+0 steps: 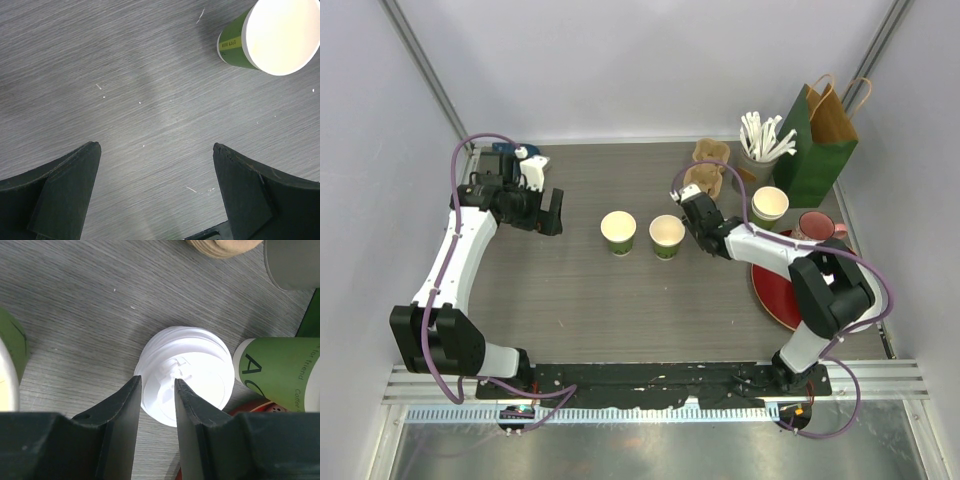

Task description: Pack the takeout coffee

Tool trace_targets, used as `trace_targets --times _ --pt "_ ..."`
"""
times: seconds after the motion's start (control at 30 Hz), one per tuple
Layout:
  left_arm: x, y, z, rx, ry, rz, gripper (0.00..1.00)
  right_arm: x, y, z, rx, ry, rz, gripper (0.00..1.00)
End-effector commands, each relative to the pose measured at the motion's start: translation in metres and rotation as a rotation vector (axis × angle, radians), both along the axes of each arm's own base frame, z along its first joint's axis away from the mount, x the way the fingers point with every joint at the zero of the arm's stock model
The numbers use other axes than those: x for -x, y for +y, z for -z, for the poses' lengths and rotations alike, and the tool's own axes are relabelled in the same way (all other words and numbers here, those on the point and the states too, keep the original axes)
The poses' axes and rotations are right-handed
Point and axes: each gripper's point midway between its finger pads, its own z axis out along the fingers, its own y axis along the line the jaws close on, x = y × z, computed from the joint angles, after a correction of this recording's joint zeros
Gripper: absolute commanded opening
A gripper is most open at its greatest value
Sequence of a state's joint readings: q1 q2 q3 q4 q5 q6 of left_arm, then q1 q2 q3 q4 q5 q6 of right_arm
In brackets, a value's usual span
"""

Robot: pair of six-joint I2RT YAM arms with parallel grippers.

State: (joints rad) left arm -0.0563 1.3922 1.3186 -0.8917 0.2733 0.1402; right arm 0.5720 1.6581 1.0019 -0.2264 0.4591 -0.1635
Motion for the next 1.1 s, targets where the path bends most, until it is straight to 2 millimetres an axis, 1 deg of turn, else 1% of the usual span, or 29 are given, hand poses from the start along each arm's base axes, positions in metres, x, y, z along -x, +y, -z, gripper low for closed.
trace_targets --times 0.0,0.1,0.2,0.33,0.5,0.53,0.7,0.73,0.8,0.93,1.07 --pt "0.001 -0.001 -0.003 0.011 -0.005 0.021 1.0 -0.01 0.007 -0.006 -0.01 -0.048 -0.003 0.38" --pt "0.001 -0.002 -0.003 0.013 -0.003 0.022 1.0 -0.01 0.011 -0.005 -0.01 -0.043 -0.014 0.38" --pt "0.001 -0.002 -0.002 0.015 0.0 0.024 1.0 -0.011 0.007 -0.001 0.019 -0.042 -0.006 0.38" --pt "0.002 -0.002 -0.002 0.015 0.001 0.025 1.0 -0.011 0.005 0.004 0.042 -0.033 -0.005 0.35" --pt "0.001 -0.002 -0.002 0.014 0.002 0.027 1.0 -0.012 0.001 0.006 0.073 -0.025 0.001 0.22" --pt "0.002 -0.002 -0.001 0.015 0.005 0.027 1.0 -0.012 0.0 0.005 0.076 -0.026 0.004 0.17" --pt "0.002 -0.002 -0.002 0.017 0.004 0.027 1.0 -0.011 -0.002 -0.002 0.08 -0.036 0.009 0.09" --pt "0.002 -0.002 -0.001 0.017 0.006 0.027 1.0 -0.011 -0.002 -0.003 0.081 -0.039 0.009 0.05" --pt "0.001 -0.002 -0.002 0.015 0.001 0.027 1.0 -0.011 -0.002 -0.007 0.076 -0.045 0.01 0.01" --pt "0.002 -0.002 -0.004 0.014 -0.003 0.027 1.0 -0.009 -0.001 -0.02 0.049 -0.053 0.008 0.01" --pt "0.003 -0.002 -0.004 0.016 -0.001 0.028 1.0 -0.006 0.001 -0.043 0.007 -0.082 0.007 0.01"
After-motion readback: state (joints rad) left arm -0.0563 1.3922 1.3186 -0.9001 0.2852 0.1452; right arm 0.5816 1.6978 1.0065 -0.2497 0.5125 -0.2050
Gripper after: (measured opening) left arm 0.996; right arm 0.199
